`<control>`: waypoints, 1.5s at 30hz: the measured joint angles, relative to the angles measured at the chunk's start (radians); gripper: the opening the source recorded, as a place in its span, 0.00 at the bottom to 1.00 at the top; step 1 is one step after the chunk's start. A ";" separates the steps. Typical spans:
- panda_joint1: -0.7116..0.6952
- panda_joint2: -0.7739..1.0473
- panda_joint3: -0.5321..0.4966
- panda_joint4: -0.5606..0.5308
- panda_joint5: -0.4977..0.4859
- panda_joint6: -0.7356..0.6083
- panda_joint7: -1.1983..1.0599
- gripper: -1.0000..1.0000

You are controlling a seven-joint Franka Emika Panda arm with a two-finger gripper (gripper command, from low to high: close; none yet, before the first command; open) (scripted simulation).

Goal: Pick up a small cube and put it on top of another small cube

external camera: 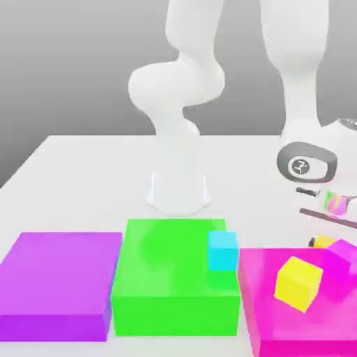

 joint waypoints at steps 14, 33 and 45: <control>-0.133 -0.202 0.188 -0.052 0.257 -0.144 -0.189 0.00; -0.194 -0.412 0.077 0.062 0.383 -0.523 0.822 0.00; -0.429 -0.734 -0.136 -0.053 0.534 -0.635 1.085 0.00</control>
